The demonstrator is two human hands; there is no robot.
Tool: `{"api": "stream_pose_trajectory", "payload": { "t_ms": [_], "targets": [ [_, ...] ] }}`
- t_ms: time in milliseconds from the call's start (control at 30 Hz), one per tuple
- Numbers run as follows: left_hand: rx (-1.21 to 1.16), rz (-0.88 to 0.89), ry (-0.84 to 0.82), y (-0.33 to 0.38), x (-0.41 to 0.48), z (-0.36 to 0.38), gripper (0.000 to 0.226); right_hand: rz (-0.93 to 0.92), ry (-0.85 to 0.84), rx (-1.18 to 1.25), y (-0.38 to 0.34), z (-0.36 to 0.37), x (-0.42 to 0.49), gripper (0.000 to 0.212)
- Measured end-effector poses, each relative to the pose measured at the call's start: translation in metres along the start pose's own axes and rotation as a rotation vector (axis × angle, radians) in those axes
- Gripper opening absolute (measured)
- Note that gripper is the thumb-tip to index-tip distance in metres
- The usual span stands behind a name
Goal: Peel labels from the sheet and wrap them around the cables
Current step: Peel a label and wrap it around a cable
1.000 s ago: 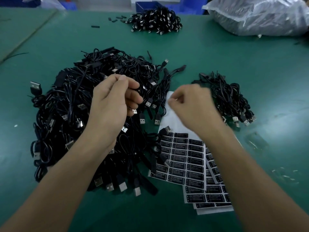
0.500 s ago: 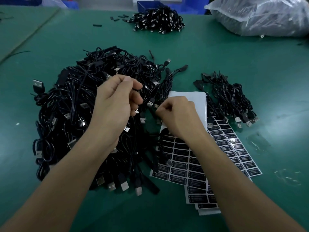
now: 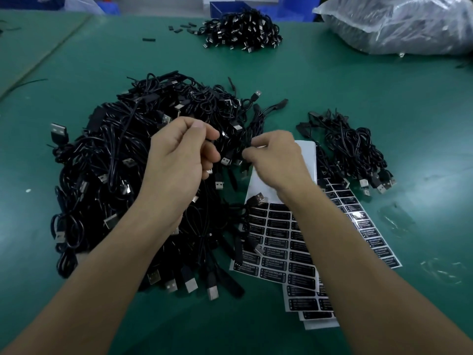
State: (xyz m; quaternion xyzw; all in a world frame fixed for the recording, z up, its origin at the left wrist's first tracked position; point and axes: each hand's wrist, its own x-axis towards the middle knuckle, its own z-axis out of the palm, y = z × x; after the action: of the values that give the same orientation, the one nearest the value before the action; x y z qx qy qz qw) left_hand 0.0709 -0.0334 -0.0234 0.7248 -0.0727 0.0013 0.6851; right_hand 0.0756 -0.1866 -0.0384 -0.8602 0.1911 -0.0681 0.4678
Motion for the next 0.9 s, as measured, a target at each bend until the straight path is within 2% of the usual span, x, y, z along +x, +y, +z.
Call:
{"api": "stream_pose_trajectory", "payload": {
  "t_ms": [100,200,267,333,433,633,767,833,900],
  "targets": [
    [0.043,0.009,-0.010,0.000,0.000,0.001,0.033,0.094,-0.074,0.476,-0.005,-0.015,-0.003,0.007],
    [0.085,0.004,-0.052,-0.001,-0.002,0.002,0.031,0.084,-0.186,0.865,-0.008,-0.030,-0.014,0.013],
    [0.072,-0.028,-0.090,0.000,-0.003,0.003,0.035,0.011,-0.348,0.974,-0.006,-0.040,-0.026,0.020],
    [0.018,-0.068,-0.126,0.002,-0.004,0.004,0.043,-0.045,-0.514,0.916,-0.001,-0.046,-0.038,0.026],
    [-0.025,-0.072,-0.138,0.003,-0.004,0.004,0.050,-0.073,-0.663,0.751,0.012,-0.046,-0.047,0.024],
    [-0.268,-0.139,-0.178,0.005,-0.005,0.004,0.039,-0.122,-0.870,0.435,0.031,-0.040,-0.054,0.028],
    [-0.332,-0.201,-0.153,0.007,-0.006,0.003,0.035,-0.052,-0.957,0.403,0.037,-0.042,-0.059,0.030],
    [-0.356,-0.248,-0.211,0.011,-0.007,0.002,0.043,-0.031,-0.935,0.416,0.037,-0.049,-0.062,0.027],
    [-0.357,-0.288,-0.282,0.015,-0.007,-0.001,0.052,-0.008,-0.709,0.446,0.039,-0.056,-0.061,0.016]
  ]
}}
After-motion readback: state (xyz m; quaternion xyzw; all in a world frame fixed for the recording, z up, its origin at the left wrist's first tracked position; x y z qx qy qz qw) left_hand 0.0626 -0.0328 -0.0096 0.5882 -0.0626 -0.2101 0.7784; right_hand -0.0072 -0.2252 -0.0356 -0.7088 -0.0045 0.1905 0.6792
